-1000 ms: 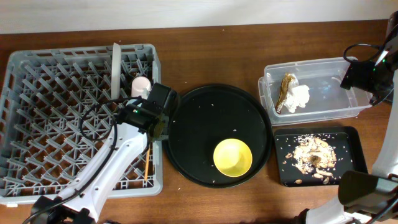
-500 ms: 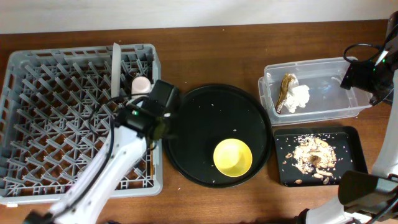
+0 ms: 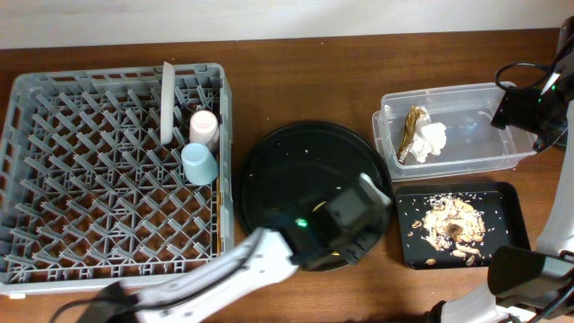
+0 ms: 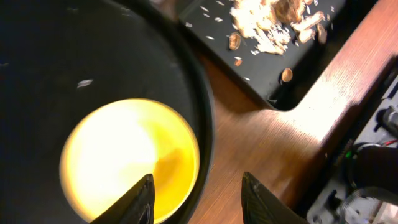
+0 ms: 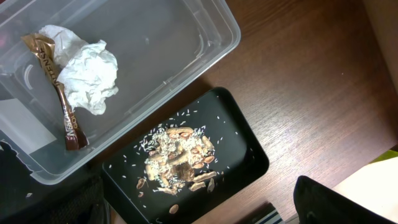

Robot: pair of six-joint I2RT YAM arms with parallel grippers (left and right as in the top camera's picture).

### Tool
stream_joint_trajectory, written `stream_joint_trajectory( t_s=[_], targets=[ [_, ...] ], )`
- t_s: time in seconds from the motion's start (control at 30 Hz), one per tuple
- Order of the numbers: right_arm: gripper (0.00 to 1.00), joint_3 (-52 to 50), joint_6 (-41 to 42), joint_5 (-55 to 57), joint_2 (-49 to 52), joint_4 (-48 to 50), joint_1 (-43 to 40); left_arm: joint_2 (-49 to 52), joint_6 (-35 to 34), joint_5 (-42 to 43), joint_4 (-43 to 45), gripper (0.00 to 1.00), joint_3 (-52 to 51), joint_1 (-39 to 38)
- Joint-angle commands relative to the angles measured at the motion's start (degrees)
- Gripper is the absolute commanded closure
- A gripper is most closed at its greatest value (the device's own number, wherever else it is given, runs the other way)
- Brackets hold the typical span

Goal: Sort waste into correct bins and load items into the dishwasher rack
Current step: 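Reach the left gripper to the yellow bowl and grasp its rim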

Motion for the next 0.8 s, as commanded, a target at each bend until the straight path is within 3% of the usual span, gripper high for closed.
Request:
stream_joint_trajectory(
  t_s=[0.0, 0.13, 0.6, 0.77],
  targets=[
    [0.01, 0.85, 0.44, 0.50, -0.42, 0.00, -0.26, 6.93, 1.07, -5.29, 2.29, 0.58, -0.13, -2.45],
    [0.01, 0.85, 0.44, 0.50, -0.42, 0.00, -0.26, 12.37, 1.05, -9.38, 2.95, 0.68, -0.13, -2.43],
    [0.01, 0.85, 0.44, 0.50, -0.42, 0.00, -0.26, 16.31, 1.03, -3.80, 2.84, 0.68, -0.15, -2.47],
    [0.01, 0.85, 0.44, 0.50, -0.42, 0.00, -0.26, 16.94, 1.05, -3.85, 2.56, 0.82, -0.35, -2.47]
  ],
)
